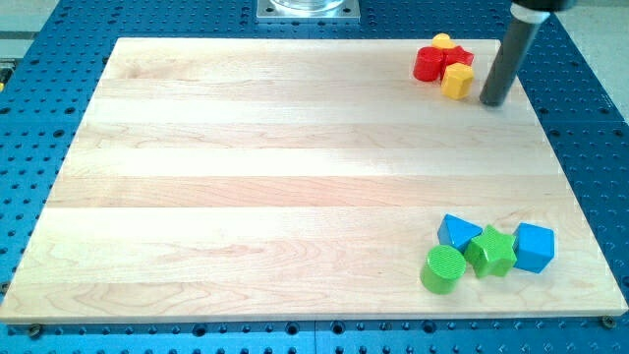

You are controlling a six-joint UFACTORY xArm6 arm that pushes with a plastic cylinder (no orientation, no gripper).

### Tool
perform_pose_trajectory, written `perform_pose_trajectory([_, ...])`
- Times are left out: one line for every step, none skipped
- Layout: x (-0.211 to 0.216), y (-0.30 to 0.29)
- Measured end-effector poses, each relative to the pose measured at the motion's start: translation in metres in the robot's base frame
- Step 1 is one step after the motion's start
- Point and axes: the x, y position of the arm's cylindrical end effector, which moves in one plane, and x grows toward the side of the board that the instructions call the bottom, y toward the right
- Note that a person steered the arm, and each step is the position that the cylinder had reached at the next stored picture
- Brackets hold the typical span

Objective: Place the red blocks at the top left corner of the board

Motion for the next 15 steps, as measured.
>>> perform_pose_trajectory([-0.026,-0.021])
perform_pose_trajectory([-0.029,-0.008])
perform_pose_trajectory([-0.054,0.012])
perform_pose_trajectory([-0.067,-0.027])
perform_pose_trajectory([-0.041,-0.074])
perform_pose_trajectory([-0.034,-0.086])
perform_pose_trajectory([-0.009,-0.069])
perform_pose_trajectory([-0.029,-0.101])
perform_pose_trajectory([-0.04,-0.133])
perform_pose_trajectory([-0.051,-0.176])
perform_pose_trajectory([-0.057,-0.185])
perform_pose_trajectory([-0.046,-0.163])
perform_pose_trajectory([-0.039,-0.193])
perform_pose_trajectory([-0.033,-0.253])
perform_pose_trajectory([-0.025,-0.254])
